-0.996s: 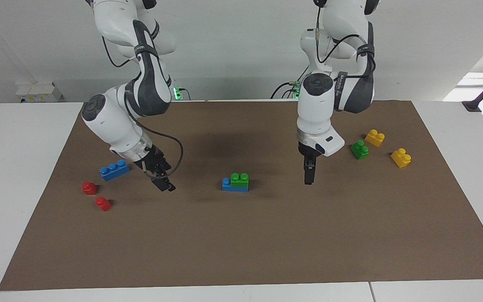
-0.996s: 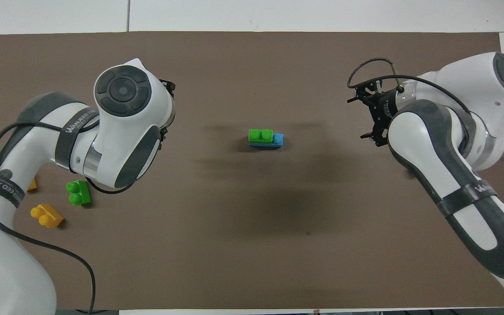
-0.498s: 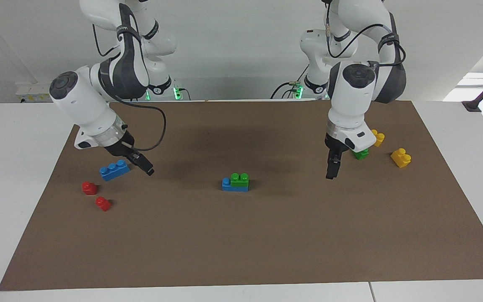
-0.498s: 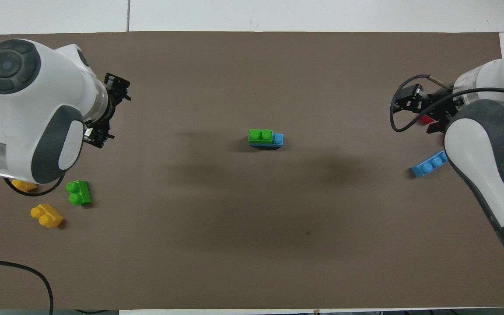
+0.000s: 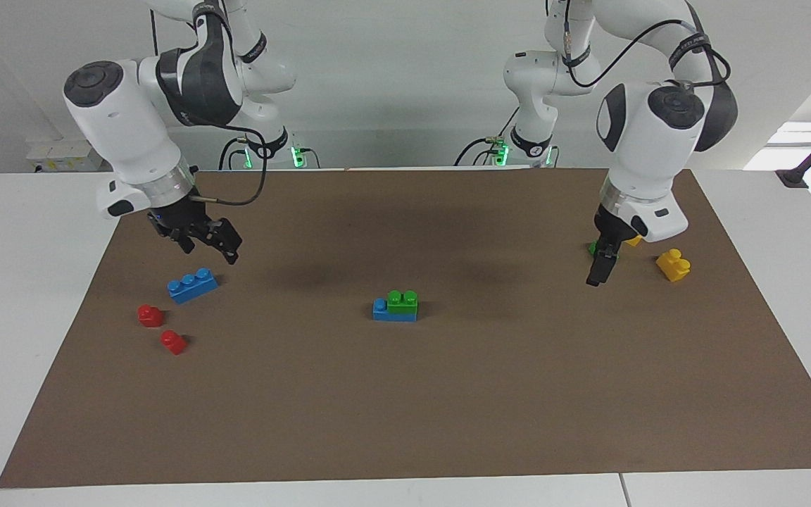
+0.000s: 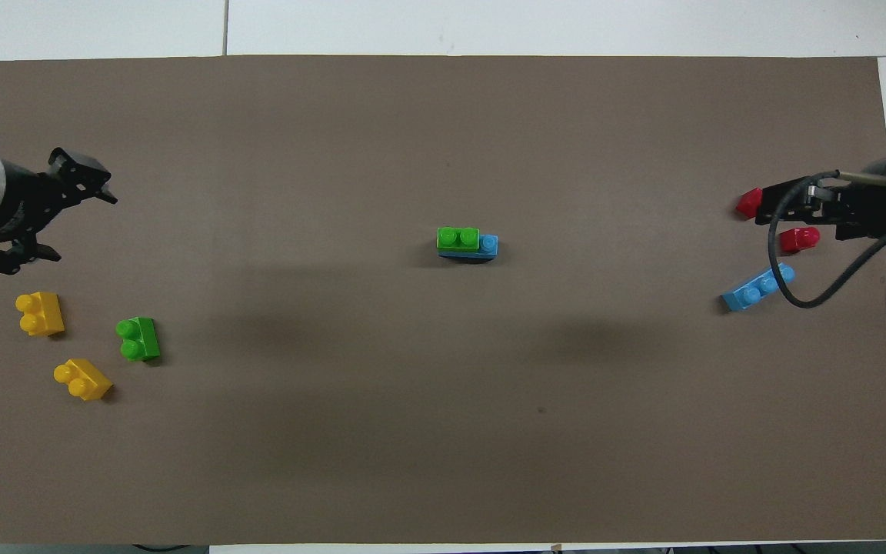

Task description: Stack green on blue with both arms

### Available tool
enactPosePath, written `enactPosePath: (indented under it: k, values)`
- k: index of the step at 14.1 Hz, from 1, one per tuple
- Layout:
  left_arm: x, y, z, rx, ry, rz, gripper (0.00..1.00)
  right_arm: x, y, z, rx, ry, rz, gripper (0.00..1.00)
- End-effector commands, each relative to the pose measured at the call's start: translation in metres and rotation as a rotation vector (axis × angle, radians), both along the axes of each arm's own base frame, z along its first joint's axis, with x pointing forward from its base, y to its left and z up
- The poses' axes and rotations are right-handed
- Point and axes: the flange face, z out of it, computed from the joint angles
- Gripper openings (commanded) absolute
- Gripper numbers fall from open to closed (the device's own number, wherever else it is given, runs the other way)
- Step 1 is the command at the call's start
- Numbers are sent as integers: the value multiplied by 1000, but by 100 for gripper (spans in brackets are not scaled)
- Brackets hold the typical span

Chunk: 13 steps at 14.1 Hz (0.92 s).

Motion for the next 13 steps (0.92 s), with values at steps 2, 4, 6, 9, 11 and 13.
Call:
enactPosePath:
  k: [2, 4, 6, 9, 11, 13]
  values:
    - [-26, 45, 18, -17, 30, -267, 100, -27, 0, 30, -24, -19, 43, 100]
    - [-36, 67, 25, -23, 50, -478, 100, -29, -3, 35, -33, 4, 139, 100]
    - [-41, 71, 29, -26, 58, -637, 100, -28, -10, 35, -57, 7, 211, 100]
    - [-39, 56, 34, -26, 66, -739, 100, -23, -12, 36, -72, 24, 215, 100]
    - [-38, 33, 33, -22, 81, -830, 100, -13, -13, 42, -79, 31, 215, 100]
    - [-37, 22, 33, -20, 72, -858, 100, -12, -13, 42, -78, 31, 213, 100]
